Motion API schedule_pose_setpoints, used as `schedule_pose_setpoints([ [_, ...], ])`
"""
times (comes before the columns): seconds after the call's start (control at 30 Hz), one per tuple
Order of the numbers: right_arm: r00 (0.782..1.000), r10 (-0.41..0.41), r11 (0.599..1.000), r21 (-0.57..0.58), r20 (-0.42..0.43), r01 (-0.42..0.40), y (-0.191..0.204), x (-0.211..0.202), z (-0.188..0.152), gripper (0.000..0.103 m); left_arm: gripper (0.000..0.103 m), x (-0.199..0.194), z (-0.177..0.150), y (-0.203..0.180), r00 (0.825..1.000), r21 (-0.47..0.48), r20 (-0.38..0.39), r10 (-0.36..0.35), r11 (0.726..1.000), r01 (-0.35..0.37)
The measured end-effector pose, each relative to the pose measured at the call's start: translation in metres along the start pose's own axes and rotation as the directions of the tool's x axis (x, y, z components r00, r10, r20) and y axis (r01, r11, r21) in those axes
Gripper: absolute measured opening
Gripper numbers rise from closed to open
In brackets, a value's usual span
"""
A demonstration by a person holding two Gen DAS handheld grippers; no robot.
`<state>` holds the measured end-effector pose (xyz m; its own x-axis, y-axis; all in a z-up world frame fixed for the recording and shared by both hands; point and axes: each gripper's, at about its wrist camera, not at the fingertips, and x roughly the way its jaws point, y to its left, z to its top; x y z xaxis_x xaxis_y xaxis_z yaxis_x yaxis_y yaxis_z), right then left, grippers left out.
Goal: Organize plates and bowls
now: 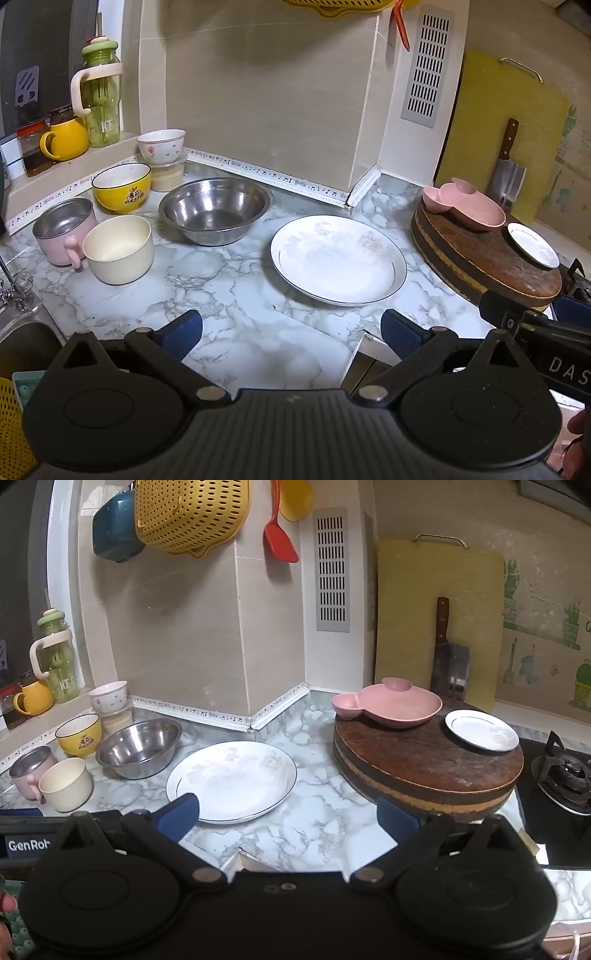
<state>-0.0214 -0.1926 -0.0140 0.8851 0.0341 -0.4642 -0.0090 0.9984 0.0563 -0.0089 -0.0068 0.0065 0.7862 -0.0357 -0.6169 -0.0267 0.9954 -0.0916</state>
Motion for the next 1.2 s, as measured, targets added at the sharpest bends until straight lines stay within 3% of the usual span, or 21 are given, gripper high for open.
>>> schedule_pose_setpoints([
  [1.2,0.999,0.053,0.999,-0.012,0.011,-0.053,0.005,0.009,0.007,0.103,0.103,0.001,0.006,0.007,1.000,-0.014,0.028,0.009,1.000,-0.008],
])
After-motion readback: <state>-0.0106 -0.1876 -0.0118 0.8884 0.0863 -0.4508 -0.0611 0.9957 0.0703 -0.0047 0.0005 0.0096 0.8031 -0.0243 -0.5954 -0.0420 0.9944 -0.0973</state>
